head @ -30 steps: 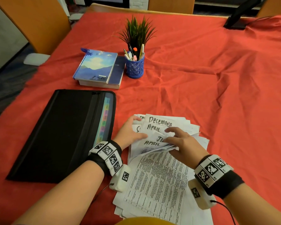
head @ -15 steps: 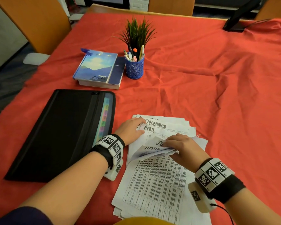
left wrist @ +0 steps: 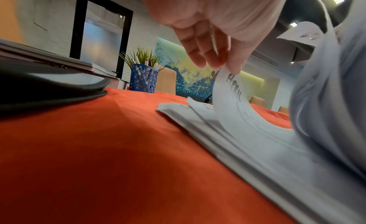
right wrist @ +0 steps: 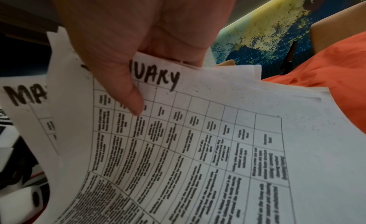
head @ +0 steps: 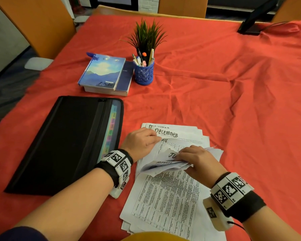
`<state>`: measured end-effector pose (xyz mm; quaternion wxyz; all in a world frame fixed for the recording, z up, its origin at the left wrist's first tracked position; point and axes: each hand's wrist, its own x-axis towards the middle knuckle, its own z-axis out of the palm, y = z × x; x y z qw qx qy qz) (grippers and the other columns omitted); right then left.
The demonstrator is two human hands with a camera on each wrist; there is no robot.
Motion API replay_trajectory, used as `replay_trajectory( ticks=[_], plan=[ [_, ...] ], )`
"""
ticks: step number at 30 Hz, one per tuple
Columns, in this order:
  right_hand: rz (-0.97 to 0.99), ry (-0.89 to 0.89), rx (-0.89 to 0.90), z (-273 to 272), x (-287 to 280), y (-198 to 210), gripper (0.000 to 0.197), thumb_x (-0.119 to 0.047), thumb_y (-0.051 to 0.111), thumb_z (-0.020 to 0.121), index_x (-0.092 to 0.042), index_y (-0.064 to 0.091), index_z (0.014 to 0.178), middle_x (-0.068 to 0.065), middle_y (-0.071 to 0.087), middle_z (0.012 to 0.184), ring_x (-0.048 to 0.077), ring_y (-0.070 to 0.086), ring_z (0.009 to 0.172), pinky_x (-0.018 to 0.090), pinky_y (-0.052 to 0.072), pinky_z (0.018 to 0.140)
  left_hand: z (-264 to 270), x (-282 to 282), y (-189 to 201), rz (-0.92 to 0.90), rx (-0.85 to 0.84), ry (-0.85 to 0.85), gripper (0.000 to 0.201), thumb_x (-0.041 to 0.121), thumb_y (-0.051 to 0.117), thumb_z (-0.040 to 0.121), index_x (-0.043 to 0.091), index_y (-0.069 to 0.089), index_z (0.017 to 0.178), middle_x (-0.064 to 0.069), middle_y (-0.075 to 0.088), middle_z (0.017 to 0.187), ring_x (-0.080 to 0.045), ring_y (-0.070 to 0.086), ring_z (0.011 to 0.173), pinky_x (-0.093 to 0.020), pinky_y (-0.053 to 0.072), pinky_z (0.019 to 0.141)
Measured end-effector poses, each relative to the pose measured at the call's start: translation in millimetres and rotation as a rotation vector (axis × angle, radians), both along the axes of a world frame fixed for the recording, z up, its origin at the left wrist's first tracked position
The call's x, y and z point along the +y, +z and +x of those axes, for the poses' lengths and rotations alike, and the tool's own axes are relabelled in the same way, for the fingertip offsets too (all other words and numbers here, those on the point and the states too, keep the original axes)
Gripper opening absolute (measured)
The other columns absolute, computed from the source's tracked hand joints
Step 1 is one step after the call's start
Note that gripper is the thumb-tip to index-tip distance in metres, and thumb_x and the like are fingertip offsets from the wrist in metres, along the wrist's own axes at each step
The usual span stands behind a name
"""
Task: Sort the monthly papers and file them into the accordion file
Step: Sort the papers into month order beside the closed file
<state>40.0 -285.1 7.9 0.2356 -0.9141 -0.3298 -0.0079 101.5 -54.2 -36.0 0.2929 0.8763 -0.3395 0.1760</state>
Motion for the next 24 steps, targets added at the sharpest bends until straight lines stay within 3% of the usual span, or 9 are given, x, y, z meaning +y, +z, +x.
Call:
replay_trajectory(
  ticks=[4, 7, 10, 12, 14, 15, 17, 20, 24],
  plan=[
    [0.002, 0.005, 0.014, -2, -2, 2, 0.029, -0.001, 0.071, 0.064, -0.019, 0.069, 0.086, -0.006, 0.065, 0.078, 0.019, 0.059, 0.066, 0.032, 0.050, 0.058, -9, 0, -2, -0.042, 0.127, 0.012, 0.009, 0.023, 0.066, 0.081, 0.016, 0.069, 0.076, 0.004, 0.062, 0.085, -0.011, 0.055, 0.085, -0.032, 0.053, 0.068],
    [0.011, 0.014, 0.010, -3, -3, 4, 0.025, -0.002, 0.068, 0.064, -0.018, 0.069, 0.084, -0.004, 0.066, 0.078, 0.020, 0.061, 0.067, 0.031, 0.051, 0.059, -10, -3, 5, 0.015, 0.517, 0.105, 0.017, 0.028, 0.067, 0.085, 0.017, 0.057, 0.094, 0.008, 0.058, 0.094, -0.012, 0.056, 0.087, -0.033, 0.050, 0.079],
    [0.020, 0.012, 0.004, -3, -3, 8, 0.024, 0.000, 0.066, 0.063, -0.016, 0.069, 0.082, -0.003, 0.067, 0.078, 0.020, 0.062, 0.067, 0.028, 0.051, 0.059, -3, 0, 1, 0.052, 0.886, 0.208, 0.039, 0.023, 0.067, 0.082, 0.017, 0.048, 0.116, -0.001, 0.065, 0.099, -0.020, 0.063, 0.083, -0.034, 0.052, 0.074],
    [0.019, 0.009, 0.001, -1, -3, 10, 0.021, -0.004, 0.065, 0.065, -0.016, 0.070, 0.082, -0.004, 0.067, 0.078, 0.018, 0.062, 0.067, 0.026, 0.049, 0.061, 0, 6, -4, 0.004, 0.996, 0.185, 0.020, 0.014, 0.068, 0.078, 0.006, 0.057, 0.093, -0.008, 0.065, 0.081, -0.023, 0.061, 0.071, -0.044, 0.053, 0.070],
    [0.013, 0.014, 0.008, 3, -3, 11, 0.020, -0.006, 0.064, 0.066, -0.015, 0.070, 0.084, -0.004, 0.067, 0.078, 0.019, 0.062, 0.067, 0.023, 0.046, 0.063, -1, 12, -5, -0.057, 0.999, 0.207, 0.025, 0.007, 0.069, 0.079, 0.000, 0.051, 0.063, -0.008, 0.049, 0.061, -0.018, 0.048, 0.059, -0.045, 0.046, 0.060],
    [0.005, 0.016, 0.009, 6, -3, 11, 0.022, -0.004, 0.065, 0.066, -0.013, 0.070, 0.085, -0.003, 0.068, 0.078, 0.020, 0.062, 0.067, 0.024, 0.048, 0.064, 2, 14, -4, -0.115, 0.971, 0.232, 0.029, 0.005, 0.068, 0.080, 0.002, 0.049, 0.058, -0.006, 0.045, 0.059, -0.017, 0.044, 0.059, -0.041, 0.042, 0.058],
    [-0.013, 0.014, 0.010, 13, -3, 11, 0.027, 0.003, 0.068, 0.064, -0.010, 0.070, 0.087, 0.000, 0.069, 0.079, 0.023, 0.063, 0.067, 0.027, 0.051, 0.063, 8, 18, 5, -0.297, 0.917, 0.303, 0.010, 0.005, 0.062, 0.087, 0.002, 0.061, 0.077, -0.007, 0.057, 0.074, -0.017, 0.052, 0.071, -0.040, 0.046, 0.067],
    [-0.029, 0.004, 0.003, 25, 1, 13, 0.026, 0.001, 0.064, 0.063, -0.007, 0.071, 0.087, 0.002, 0.070, 0.078, 0.023, 0.065, 0.068, 0.028, 0.052, 0.064, 20, 28, 26, -0.553, 0.883, 0.420, 0.023, 0.009, 0.048, 0.096, 0.009, 0.056, 0.117, 0.001, 0.061, 0.107, -0.013, 0.058, 0.098, -0.027, 0.047, 0.083],
    [-0.071, -0.016, -0.012, 44, 4, 6, 0.022, -0.002, 0.066, 0.064, -0.006, 0.073, 0.084, 0.012, 0.070, 0.089, 0.032, 0.066, 0.079, 0.042, 0.054, 0.071, 34, 55, 57, -0.619, 0.630, 0.562, 0.022, 0.011, 0.046, 0.097, 0.009, 0.055, 0.117, 0.004, 0.059, 0.107, -0.008, 0.057, 0.095, -0.020, 0.043, 0.078]
  ],
)
